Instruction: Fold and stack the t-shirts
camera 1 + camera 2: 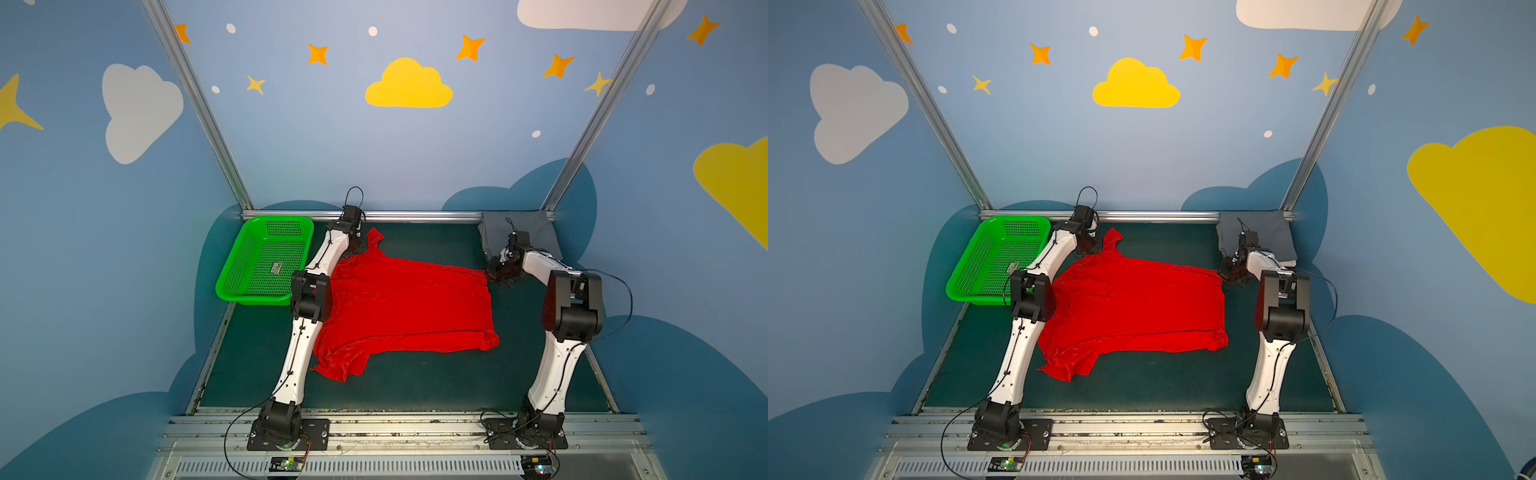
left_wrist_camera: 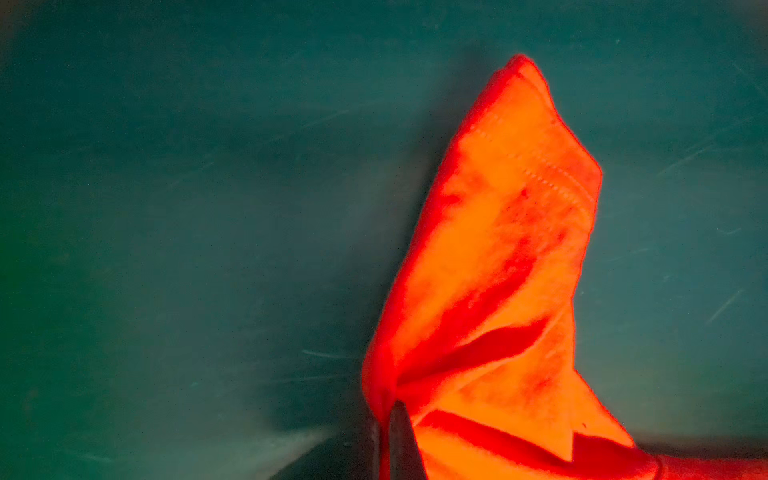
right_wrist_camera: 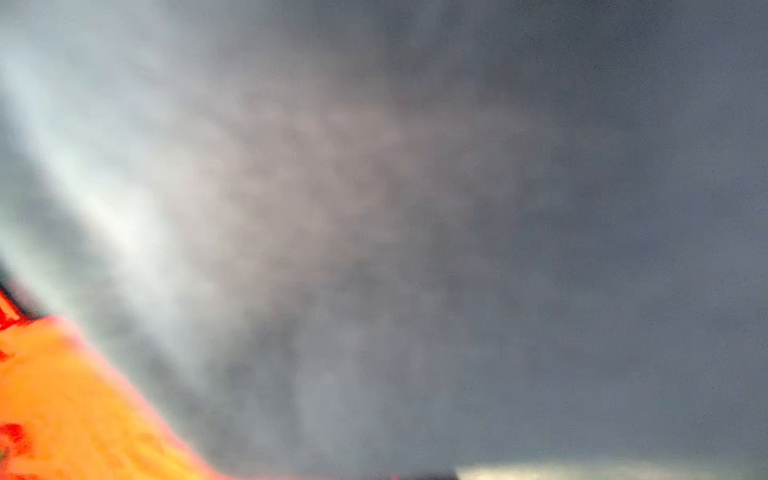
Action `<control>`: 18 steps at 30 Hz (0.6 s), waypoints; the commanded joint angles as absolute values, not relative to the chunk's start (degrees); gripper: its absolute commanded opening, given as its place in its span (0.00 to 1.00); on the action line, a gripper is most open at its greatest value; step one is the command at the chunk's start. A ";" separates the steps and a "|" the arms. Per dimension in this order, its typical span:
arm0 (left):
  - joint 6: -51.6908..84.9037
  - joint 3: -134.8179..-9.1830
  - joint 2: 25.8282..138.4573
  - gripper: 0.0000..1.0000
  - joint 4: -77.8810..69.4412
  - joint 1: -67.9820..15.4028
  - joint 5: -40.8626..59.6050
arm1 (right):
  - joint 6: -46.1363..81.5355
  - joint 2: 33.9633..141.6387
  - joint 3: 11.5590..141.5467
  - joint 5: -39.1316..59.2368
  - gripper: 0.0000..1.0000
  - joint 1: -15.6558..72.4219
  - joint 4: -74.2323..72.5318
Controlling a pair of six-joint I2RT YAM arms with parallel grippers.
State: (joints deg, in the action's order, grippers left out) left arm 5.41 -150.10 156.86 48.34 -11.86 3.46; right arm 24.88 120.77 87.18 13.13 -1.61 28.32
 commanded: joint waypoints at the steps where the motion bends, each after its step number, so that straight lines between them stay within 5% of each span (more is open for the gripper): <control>1: 6.65 -149.62 153.39 0.04 49.61 -11.47 3.52 | 24.04 119.95 89.23 15.46 0.00 -0.97 28.27; 13: 9.30 -148.00 151.76 0.11 48.05 -8.39 4.63 | 22.40 121.20 92.53 13.66 0.00 0.75 30.54; 16: 8.95 -147.39 151.64 0.24 47.38 -8.10 5.44 | 22.52 121.52 92.81 13.93 0.00 0.74 30.84; 18: 8.14 -147.39 152.00 0.24 47.33 -8.09 5.92 | 22.68 121.75 93.07 14.31 0.00 0.72 30.89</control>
